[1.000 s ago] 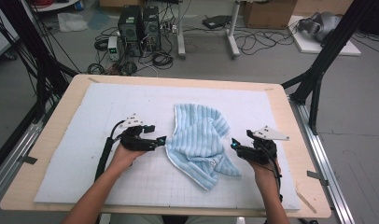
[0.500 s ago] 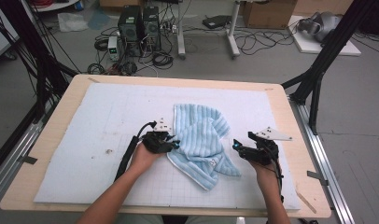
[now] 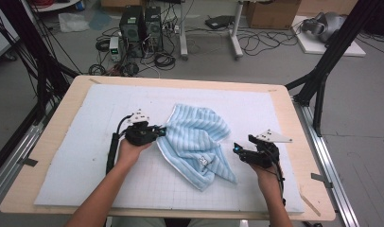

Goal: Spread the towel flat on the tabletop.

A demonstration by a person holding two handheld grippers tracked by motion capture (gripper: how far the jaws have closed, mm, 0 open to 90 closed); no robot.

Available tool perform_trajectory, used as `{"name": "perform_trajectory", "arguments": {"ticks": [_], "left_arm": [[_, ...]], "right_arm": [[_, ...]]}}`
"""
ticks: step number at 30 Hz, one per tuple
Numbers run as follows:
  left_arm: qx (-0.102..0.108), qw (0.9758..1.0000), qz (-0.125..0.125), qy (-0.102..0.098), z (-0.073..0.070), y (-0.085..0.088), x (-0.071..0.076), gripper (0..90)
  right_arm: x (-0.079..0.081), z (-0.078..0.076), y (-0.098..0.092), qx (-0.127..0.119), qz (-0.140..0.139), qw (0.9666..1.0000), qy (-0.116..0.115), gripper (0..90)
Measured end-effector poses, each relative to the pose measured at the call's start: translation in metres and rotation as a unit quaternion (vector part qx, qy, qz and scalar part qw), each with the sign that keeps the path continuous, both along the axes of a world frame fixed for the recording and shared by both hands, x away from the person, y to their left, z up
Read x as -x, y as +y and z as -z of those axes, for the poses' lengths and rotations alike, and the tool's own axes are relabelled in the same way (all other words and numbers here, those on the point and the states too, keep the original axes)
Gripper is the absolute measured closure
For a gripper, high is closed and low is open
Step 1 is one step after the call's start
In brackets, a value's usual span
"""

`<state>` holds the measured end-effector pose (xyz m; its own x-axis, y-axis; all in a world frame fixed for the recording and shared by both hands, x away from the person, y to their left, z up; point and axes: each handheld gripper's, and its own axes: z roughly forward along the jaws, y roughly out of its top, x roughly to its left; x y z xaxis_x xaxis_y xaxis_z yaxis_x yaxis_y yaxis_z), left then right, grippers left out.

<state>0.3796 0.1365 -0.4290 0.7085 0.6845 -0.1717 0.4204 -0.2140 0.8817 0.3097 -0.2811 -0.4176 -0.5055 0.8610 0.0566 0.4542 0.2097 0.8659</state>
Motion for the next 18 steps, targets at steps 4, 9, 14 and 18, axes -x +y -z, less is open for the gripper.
{"name": "perform_trajectory", "arguments": {"ticks": [4, 9, 14, 18], "left_arm": [[0.012, 0.9994, -0.033, 0.005, 0.001, 0.035, -0.004, 82.3], [0.004, 0.9989, -0.047, 0.001, 0.003, 0.055, -0.008, 83.5], [0.018, 0.9974, -0.067, 0.018, 0.009, 0.063, -0.013, 76.8], [0.034, 0.9969, -0.065, 0.029, 0.007, 0.061, -0.003, 38.3]], "right_arm": [[0.000, 0.002, 0.001, -0.002, -0.001, 1.0000, 0.004, 29.4], [-0.002, 0.003, 0.004, -0.003, -0.006, 1.0000, 0.006, 29.4], [-0.003, 0.005, 0.010, 0.001, -0.014, 0.9998, 0.012, 29.4], [-0.002, 0.005, 0.013, -0.004, -0.019, 0.9998, 0.010, 29.5]]}}
